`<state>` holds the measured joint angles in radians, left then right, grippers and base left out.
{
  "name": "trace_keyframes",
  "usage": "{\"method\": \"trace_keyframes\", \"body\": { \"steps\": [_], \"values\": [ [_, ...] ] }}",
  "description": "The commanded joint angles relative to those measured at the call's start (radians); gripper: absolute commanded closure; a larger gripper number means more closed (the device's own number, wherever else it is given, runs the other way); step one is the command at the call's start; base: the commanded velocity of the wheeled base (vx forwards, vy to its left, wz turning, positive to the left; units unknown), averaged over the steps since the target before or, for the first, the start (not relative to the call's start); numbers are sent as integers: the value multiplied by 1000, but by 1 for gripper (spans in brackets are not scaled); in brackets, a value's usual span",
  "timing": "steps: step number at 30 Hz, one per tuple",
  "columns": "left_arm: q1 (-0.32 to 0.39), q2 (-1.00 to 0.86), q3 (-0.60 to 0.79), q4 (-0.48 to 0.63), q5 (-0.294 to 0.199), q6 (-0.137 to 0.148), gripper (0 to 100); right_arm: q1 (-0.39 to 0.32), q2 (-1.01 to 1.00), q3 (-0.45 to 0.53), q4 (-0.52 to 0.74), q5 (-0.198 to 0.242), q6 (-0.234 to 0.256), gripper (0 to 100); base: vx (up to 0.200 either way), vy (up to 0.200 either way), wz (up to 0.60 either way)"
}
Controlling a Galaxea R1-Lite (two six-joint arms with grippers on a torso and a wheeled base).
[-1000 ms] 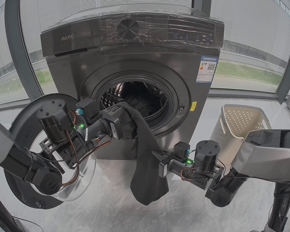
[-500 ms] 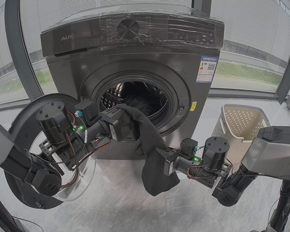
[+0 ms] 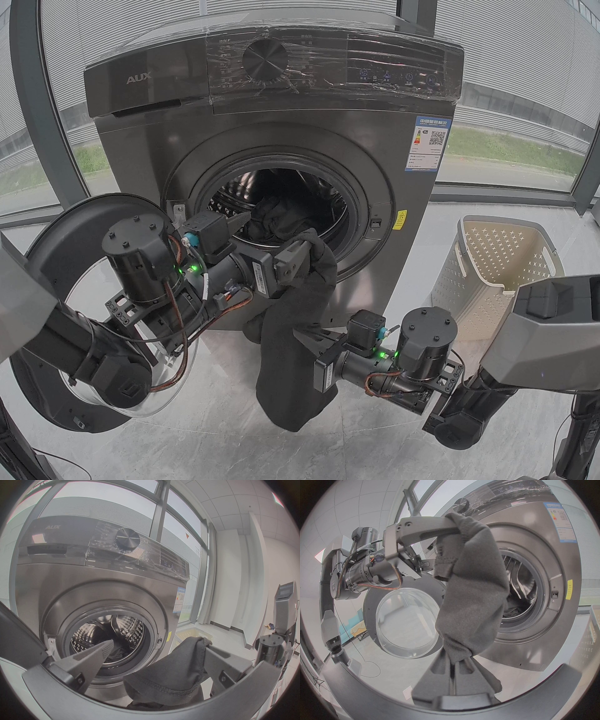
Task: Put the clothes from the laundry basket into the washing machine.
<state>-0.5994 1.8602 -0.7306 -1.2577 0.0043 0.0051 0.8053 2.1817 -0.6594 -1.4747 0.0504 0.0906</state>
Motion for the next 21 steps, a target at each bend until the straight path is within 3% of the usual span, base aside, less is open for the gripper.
{"method": "trace_keyframes", "body": {
  "steps": [1, 8, 17, 21],
  "values": [
    [1, 34, 22, -5, 2, 3, 0, 17, 10, 9, -4, 0, 4, 100, 0, 0, 0],
    [33, 45, 122, -35, -10, 16, 0, -32, -22, -2, -6, -12, 14, 100, 0, 0, 0],
    [76, 45, 162, -48, -18, 24, 0, -86, -42, 1, -7, -4, 14, 100, 0, 0, 0],
    [115, 54, 165, -69, -40, 27, 0, -101, -51, 4, -6, -11, 37, 100, 0, 0, 0]
  ]
}}
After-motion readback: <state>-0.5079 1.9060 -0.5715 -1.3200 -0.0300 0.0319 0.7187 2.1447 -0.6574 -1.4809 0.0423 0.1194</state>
